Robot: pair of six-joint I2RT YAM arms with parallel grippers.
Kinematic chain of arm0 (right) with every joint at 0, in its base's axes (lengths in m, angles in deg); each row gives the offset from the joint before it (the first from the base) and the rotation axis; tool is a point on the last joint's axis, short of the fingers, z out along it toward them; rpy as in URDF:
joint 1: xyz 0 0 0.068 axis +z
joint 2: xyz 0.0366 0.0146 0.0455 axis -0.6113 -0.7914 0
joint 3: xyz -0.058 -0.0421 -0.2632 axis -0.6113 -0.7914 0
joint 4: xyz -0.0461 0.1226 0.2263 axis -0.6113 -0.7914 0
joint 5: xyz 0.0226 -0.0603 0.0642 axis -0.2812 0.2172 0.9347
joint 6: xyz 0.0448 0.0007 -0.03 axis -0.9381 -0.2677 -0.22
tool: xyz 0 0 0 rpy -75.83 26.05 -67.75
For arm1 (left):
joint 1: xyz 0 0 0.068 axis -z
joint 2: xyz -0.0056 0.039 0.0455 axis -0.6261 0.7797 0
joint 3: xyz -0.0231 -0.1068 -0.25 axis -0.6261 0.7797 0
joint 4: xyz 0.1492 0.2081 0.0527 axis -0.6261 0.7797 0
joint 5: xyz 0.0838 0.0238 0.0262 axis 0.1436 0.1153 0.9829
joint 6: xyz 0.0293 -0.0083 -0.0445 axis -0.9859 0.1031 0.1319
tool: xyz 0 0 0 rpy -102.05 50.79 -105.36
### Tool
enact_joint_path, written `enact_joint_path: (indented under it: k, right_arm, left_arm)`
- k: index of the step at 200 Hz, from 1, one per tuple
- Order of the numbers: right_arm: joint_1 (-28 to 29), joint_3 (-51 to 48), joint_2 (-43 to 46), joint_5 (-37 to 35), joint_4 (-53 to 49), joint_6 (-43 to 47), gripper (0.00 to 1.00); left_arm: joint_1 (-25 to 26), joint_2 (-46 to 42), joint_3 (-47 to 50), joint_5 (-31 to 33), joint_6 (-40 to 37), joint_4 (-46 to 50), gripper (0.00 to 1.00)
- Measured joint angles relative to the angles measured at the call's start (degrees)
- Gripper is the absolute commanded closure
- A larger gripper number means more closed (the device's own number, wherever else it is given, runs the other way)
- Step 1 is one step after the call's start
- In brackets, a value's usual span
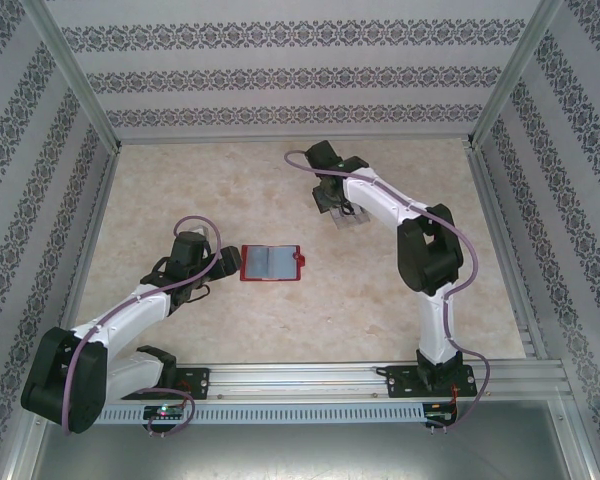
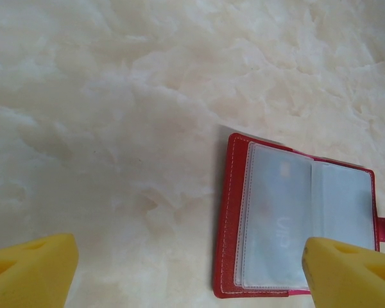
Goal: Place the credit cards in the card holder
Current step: Pick up the credit card from the storage box.
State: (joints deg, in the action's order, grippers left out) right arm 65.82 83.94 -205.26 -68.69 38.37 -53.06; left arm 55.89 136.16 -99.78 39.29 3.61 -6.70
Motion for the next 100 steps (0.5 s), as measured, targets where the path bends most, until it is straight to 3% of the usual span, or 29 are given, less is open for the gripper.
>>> enact_joint_path:
  k: [100]
  right_arm:
    - [-0.3,0.0,0.0,0.2,-1.3,-0.4,0.31]
  left_arm:
    - [0.0,0.7,0.0,-0.8,0.0,0.0,0.08]
